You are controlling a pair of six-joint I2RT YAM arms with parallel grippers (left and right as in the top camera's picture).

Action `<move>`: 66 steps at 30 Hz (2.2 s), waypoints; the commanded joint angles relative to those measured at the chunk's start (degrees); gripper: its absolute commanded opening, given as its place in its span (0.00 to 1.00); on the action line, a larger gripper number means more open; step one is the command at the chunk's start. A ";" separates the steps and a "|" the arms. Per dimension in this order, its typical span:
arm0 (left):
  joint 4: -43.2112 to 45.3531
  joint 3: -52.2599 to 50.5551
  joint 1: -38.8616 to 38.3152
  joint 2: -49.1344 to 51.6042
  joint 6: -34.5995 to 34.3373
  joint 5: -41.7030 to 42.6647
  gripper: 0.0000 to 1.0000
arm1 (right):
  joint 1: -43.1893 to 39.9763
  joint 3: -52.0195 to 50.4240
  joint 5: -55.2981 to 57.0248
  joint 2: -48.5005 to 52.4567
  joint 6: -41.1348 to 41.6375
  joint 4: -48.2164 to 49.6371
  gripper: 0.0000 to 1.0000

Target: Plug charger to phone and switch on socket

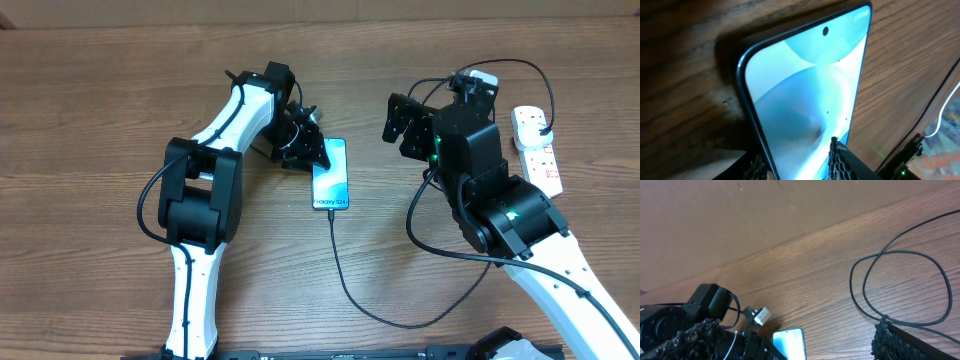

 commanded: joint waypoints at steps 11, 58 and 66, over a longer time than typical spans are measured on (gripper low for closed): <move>-1.36 -0.02 0.46 1.81 -0.33 -14.32 1.00 | -0.63 1.09 2.08 5.42 0.22 -0.15 1.00; -7.37 -17.68 7.15 -75.58 -22.29 -72.89 1.00 | -56.08 26.16 -24.83 48.41 1.05 -21.84 0.04; -9.01 -20.28 7.15 -84.32 -26.75 -77.70 1.00 | -56.08 26.34 -25.51 51.10 1.07 -19.47 0.04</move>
